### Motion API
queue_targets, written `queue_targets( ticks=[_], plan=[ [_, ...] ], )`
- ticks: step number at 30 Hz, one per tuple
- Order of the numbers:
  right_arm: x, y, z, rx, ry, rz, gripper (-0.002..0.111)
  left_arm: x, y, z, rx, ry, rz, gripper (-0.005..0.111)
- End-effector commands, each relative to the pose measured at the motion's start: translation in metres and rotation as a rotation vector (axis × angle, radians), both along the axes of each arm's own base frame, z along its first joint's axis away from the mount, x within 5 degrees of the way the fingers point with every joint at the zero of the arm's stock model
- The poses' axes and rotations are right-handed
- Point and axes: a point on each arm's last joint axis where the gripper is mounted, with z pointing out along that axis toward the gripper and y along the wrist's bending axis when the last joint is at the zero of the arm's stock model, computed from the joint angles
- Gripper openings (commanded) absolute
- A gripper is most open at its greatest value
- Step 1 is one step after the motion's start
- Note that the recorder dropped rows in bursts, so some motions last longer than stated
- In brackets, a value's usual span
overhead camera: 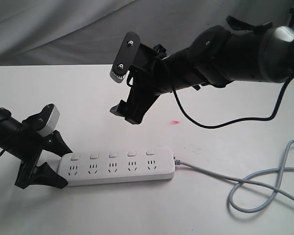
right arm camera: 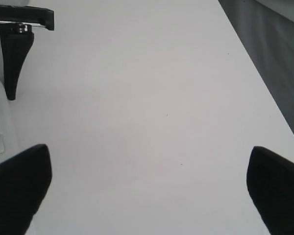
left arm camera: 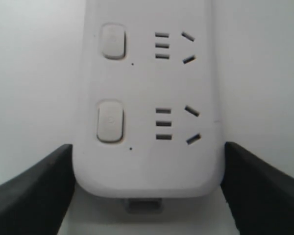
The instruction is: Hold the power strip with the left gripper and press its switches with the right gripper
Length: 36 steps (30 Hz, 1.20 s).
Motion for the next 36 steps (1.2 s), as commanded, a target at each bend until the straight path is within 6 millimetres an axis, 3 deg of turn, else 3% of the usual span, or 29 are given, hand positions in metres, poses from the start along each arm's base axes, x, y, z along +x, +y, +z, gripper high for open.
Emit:
queue_targets(
  ticks=[1, 6, 11, 20, 26, 36],
  plan=[
    [-0.001, 0.004, 0.002, 0.024, 0.003, -0.009, 0.105, 0.000, 0.000, -0.002, 0.014, 0.000, -0.008, 0.003],
    [0.000, 0.014, -0.002, 0.077, 0.014, 0.045, 0.105, 0.000, 0.000, -0.002, 0.014, 0.000, -0.008, 0.003],
    [0.003, 0.037, -0.032, 0.096, 0.125, 0.184, 0.105, 0.000, 0.000, -0.002, 0.014, 0.000, -0.008, 0.003],
    [0.017, 0.072, -0.071, 0.158, 0.045, 0.264, 0.105, 0.000, 0.000, -0.002, 0.014, 0.000, -0.008, 0.003],
    [0.032, 0.080, -0.077, 0.173, 0.062, 0.246, 0.105, 0.000, 0.000, -0.002, 0.014, 0.000, -0.008, 0.003],
    [0.034, 0.080, -0.078, 0.128, 0.084, 0.256, 0.105, 0.000, 0.000, -0.002, 0.014, 0.000, -0.008, 0.003]
  ],
)
